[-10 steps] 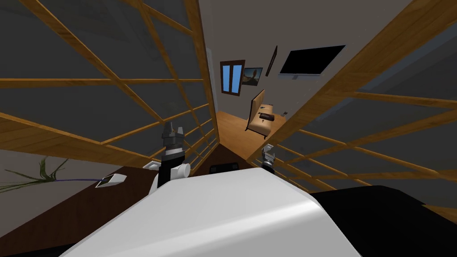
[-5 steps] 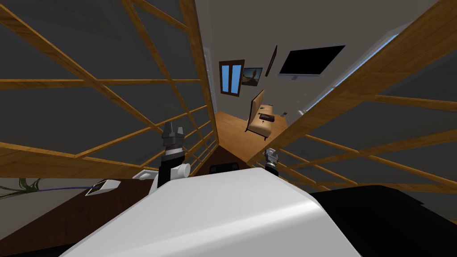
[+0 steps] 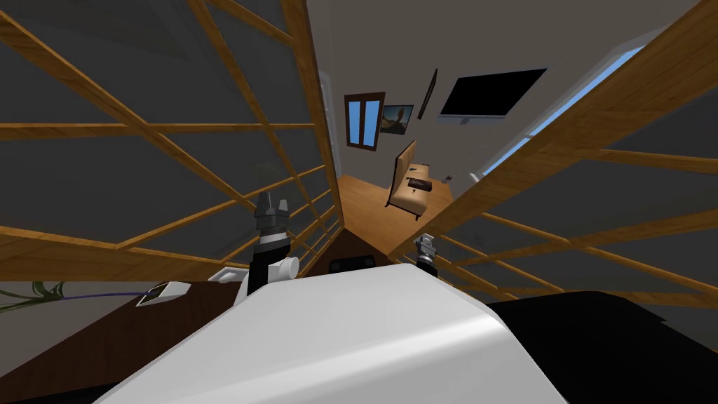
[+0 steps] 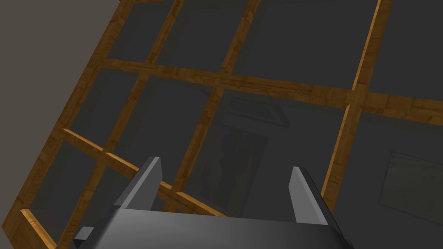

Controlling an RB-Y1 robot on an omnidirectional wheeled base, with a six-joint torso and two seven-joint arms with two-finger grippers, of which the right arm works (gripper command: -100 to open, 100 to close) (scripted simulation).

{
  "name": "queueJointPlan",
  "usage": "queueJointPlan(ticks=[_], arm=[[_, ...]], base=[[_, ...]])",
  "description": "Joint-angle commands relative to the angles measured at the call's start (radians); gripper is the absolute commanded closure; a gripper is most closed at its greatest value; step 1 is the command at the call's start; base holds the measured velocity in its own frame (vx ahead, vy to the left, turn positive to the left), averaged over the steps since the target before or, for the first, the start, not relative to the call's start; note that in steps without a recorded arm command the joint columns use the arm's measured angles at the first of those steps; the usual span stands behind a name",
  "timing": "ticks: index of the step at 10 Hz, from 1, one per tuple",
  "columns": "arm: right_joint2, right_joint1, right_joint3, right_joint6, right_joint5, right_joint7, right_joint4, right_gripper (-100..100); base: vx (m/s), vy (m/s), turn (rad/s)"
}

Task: Pull the door open

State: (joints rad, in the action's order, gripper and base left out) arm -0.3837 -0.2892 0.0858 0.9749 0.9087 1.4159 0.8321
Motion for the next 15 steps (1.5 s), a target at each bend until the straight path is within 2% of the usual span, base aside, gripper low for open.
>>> queueJointPlan(ticks=[1, 2, 4, 11, 12, 13, 14, 15], arm=[[-0.001, -0.001, -0.001, 0.001, 0.001, 0.001, 0.000, 100], [-0.001, -0.001, -0.001, 0.001, 0.001, 0.001, 0.000, 100], [-0.005, -0.006, 0.020, 0.004, -0.013, 0.010, 0.009, 100], [-0.030, -0.032, 0.105, 0.021, -0.070, 0.053, 0.049, 100], [-0.033, -0.034, 0.113, 0.023, -0.075, 0.057, 0.053, 100], [-0.031, -0.031, 0.107, 0.023, -0.072, 0.054, 0.048, 100], [-0.038, -0.041, 0.134, 0.032, -0.090, 0.067, 0.056, 100], [-0.042, -0.045, 0.145, 0.036, -0.098, 0.072, 0.060, 100]], base=[[0.000, 0.000, 0.000], [0.000, 0.000, 0.000], [-0.138, 0.013, 0.045], [-0.201, 0.039, 0.050], [-0.222, 0.025, 0.047], [-0.099, 0.018, 0.016], [-0.182, 0.001, 0.062], [-0.283, -0.024, 0.095]])
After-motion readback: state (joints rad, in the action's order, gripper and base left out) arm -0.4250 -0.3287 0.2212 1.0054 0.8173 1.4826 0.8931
